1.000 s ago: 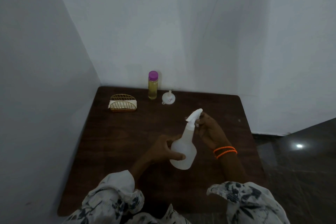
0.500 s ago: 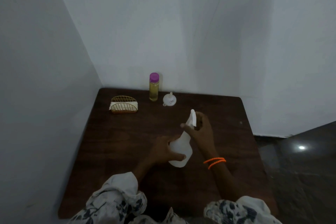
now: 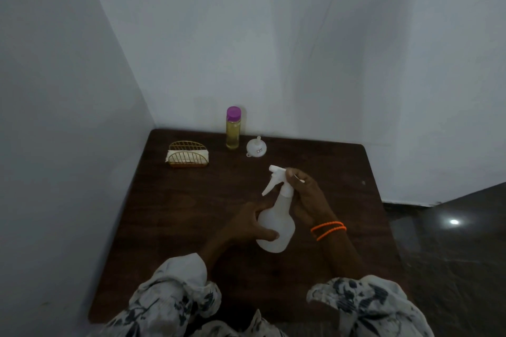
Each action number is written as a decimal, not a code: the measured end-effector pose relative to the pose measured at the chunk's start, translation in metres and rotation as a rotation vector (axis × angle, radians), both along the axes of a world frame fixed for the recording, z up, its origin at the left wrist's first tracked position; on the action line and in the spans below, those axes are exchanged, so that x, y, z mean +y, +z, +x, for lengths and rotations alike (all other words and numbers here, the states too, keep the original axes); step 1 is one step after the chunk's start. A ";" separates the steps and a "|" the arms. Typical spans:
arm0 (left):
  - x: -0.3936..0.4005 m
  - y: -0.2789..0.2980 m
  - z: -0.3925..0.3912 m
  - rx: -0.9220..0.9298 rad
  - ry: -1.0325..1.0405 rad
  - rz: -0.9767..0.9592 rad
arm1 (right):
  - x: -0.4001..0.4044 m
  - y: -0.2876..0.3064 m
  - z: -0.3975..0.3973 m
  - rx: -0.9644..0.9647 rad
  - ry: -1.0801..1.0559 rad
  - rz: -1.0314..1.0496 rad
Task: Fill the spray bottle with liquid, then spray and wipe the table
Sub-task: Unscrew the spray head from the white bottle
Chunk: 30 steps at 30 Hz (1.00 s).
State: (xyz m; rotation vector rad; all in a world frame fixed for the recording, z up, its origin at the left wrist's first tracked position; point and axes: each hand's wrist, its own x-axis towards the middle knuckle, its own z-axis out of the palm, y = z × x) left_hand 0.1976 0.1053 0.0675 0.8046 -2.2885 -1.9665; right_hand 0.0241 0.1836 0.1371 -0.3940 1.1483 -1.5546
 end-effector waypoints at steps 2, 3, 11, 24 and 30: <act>0.001 -0.004 -0.001 -0.016 0.043 -0.007 | -0.002 -0.002 0.004 0.034 -0.070 0.048; 0.002 -0.006 -0.001 -0.034 0.066 -0.023 | -0.005 -0.002 0.006 0.140 -0.116 0.119; 0.005 -0.009 -0.008 -0.171 0.038 -0.158 | -0.013 -0.003 0.036 0.991 -0.348 0.441; -0.007 -0.013 0.004 -0.059 0.154 0.029 | -0.004 0.008 -0.006 0.457 -0.265 0.362; -0.011 -0.014 0.004 -0.039 0.152 0.026 | 0.005 0.006 -0.019 0.591 -0.110 0.319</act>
